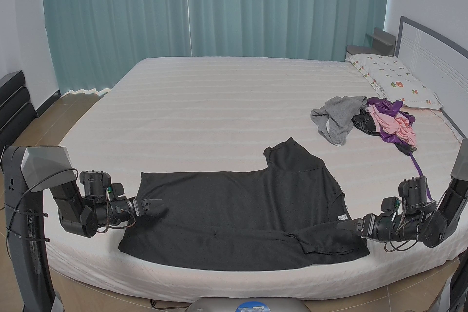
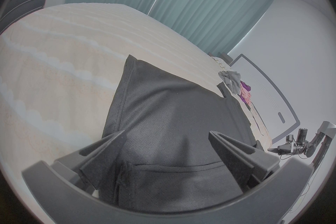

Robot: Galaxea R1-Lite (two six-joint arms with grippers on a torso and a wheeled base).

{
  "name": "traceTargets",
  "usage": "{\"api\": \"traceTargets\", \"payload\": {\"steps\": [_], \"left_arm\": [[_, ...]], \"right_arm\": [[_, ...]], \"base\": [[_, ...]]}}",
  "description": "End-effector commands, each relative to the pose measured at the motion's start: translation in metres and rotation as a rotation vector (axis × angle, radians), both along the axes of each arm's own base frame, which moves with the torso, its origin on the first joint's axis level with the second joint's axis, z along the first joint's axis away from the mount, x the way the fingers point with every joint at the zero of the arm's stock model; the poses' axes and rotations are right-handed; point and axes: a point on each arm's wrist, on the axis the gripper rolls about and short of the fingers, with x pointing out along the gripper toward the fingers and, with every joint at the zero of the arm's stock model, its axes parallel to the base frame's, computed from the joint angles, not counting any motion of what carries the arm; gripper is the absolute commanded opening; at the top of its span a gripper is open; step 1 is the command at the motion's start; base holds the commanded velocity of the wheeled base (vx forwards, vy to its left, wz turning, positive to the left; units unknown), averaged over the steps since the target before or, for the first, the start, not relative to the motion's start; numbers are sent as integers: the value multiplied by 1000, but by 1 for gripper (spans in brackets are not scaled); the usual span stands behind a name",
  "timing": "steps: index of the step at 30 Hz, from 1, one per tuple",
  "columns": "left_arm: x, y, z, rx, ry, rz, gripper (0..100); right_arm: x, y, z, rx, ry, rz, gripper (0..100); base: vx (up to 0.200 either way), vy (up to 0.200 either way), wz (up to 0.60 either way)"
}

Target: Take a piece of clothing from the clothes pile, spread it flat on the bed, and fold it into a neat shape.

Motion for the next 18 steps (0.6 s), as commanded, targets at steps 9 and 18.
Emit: {"api": "traceTargets", "payload": {"steps": [9, 18], "left_arm": [[-12, 3, -1, -1, 28, 10, 100], [-20, 9, 8, -1, 28, 28, 0]], "right_arm": [[-1, 0, 2, 2, -5, -2, 100], [0, -2, 2, 3, -8, -11, 100]], "base": [[0, 0, 0], [0, 0, 0]]}}
